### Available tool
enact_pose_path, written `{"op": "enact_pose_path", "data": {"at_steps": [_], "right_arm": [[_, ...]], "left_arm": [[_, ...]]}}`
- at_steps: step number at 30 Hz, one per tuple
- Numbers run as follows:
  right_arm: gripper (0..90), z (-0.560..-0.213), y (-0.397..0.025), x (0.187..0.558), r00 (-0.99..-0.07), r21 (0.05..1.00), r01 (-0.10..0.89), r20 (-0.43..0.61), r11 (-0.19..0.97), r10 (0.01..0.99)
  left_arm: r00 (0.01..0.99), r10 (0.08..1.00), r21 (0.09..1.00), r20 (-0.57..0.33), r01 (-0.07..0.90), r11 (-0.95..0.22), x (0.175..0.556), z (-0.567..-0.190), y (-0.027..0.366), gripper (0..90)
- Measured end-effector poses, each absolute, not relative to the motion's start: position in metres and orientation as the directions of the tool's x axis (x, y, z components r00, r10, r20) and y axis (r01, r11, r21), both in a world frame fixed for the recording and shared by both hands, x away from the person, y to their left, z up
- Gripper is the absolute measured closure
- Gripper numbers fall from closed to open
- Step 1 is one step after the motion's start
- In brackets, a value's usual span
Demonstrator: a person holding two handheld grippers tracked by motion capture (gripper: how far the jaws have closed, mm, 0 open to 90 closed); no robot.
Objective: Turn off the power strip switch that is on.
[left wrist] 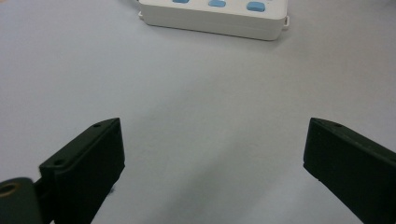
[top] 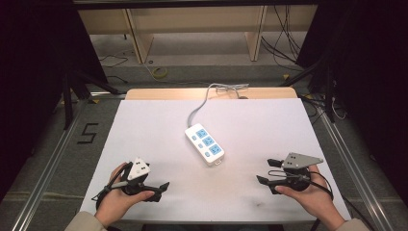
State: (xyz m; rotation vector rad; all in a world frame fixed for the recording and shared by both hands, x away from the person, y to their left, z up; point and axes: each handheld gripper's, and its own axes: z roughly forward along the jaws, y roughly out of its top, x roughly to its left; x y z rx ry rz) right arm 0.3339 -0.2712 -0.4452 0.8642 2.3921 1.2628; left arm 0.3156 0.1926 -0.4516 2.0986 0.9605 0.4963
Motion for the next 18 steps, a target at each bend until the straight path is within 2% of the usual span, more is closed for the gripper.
{"op": "enact_pose_path", "data": {"at_steps": [7,10,13,18], "right_arm": [[28.2,-0.445,-0.271,0.333,-0.773,0.824,0.369,0.015,0.43,0.634],[28.2,-0.445,-0.27,0.334,-0.776,0.823,0.367,0.014,0.434,0.63],[28.2,-0.446,-0.269,0.335,-0.775,0.821,0.369,0.014,0.435,0.632],[28.2,-0.446,-0.267,0.335,-0.78,0.82,0.366,0.013,0.44,0.626]], "left_arm": [[0.631,0.775,0.769,0.035,0.478,-0.425,0.316,-0.452,0.192,10.7],[0.615,0.788,0.781,0.033,0.476,-0.404,0.317,-0.447,0.19,17.0],[0.619,0.783,0.777,0.061,0.464,-0.427,0.318,-0.443,0.186,26.6],[0.609,0.789,0.783,0.077,0.453,-0.426,0.322,-0.439,0.182,50.0]]}}
